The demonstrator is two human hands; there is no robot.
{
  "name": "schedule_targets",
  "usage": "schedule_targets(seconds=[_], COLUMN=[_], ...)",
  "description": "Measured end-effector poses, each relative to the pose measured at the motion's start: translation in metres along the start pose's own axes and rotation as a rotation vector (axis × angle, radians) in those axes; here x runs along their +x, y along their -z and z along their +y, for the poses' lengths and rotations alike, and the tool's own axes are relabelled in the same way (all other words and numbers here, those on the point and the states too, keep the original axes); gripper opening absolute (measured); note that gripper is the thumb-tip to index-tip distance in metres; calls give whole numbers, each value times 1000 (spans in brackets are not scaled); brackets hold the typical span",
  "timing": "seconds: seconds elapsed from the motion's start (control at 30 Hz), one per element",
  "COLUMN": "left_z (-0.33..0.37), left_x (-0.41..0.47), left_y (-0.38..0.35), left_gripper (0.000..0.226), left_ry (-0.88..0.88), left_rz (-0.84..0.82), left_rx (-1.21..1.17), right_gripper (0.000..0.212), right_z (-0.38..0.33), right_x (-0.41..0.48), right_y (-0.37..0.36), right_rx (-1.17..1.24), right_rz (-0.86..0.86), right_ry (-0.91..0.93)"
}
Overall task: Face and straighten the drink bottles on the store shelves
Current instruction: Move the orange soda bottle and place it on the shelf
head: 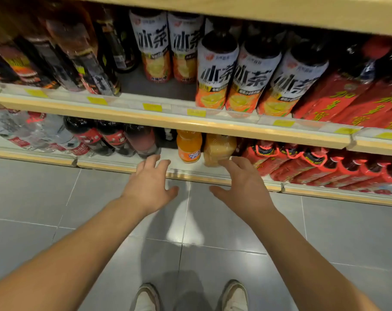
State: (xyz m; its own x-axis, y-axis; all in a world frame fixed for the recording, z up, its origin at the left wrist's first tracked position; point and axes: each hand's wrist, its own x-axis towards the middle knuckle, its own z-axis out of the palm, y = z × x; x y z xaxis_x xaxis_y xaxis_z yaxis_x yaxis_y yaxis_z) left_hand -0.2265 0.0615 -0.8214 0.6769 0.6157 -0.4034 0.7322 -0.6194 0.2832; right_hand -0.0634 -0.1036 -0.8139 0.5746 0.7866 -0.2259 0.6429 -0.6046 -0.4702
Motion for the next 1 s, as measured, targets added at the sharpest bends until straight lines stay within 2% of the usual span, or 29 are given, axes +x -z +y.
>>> schedule_targets(seconds=[0.53, 0.67, 0.83, 1.0], left_z=[-40, -37, -26, -32], left_x=[143, 165, 187, 203], left_y=[-133, -150, -163, -179], left_gripper=[82, 84, 69, 64], left_ry=[-69, -86, -117, -105], left_rz=[83, 60, 64, 96], left_rx=[181, 172, 99, 47], right_gripper=[65, 61, 65, 70], right_z=[85, 96, 102, 94], right_x=[106, 120, 130, 150], right_y=[-126, -133, -132, -140], right_rx=[-115, -93, -68, -15], right_rz=[126, 151, 193, 159], right_ry=[134, 110, 95, 117])
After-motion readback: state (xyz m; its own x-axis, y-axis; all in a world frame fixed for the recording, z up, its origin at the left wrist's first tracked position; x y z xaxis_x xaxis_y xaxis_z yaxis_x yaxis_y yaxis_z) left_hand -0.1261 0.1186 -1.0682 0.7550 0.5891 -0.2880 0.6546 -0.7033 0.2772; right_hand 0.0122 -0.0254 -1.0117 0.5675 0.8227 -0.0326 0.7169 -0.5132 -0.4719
